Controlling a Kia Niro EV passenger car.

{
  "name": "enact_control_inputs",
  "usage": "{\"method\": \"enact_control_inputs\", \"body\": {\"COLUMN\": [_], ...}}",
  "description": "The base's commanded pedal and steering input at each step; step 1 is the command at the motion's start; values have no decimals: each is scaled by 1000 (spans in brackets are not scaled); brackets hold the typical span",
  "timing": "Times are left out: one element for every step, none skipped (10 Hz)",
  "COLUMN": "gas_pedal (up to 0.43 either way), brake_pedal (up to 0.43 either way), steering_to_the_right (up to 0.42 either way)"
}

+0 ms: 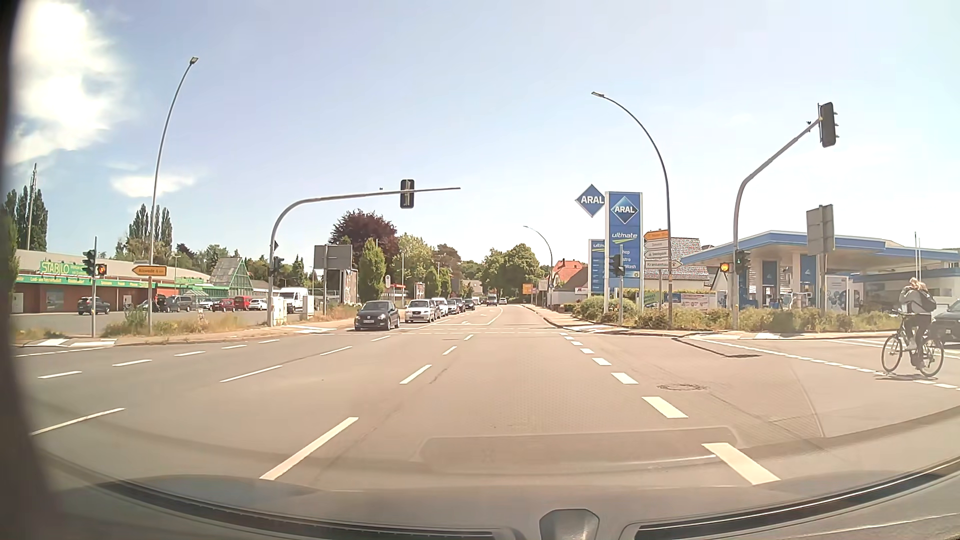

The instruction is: Follow the waypoints while adhering to traffic rules and regulations

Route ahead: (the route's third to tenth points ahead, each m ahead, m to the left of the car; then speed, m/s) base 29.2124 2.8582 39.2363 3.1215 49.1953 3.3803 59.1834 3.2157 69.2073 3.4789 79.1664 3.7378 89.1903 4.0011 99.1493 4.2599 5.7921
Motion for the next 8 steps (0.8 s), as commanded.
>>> {"method": "enact_control_inputs", "body": {"gas_pedal": [331, 331, 331, 331, 331, 331, 331, 331], "brake_pedal": [6, 6, 6, 6, 6, 6, 6, 6], "steering_to_the_right": [13, 12, 12, 8, 3, 3, 3, 3]}}
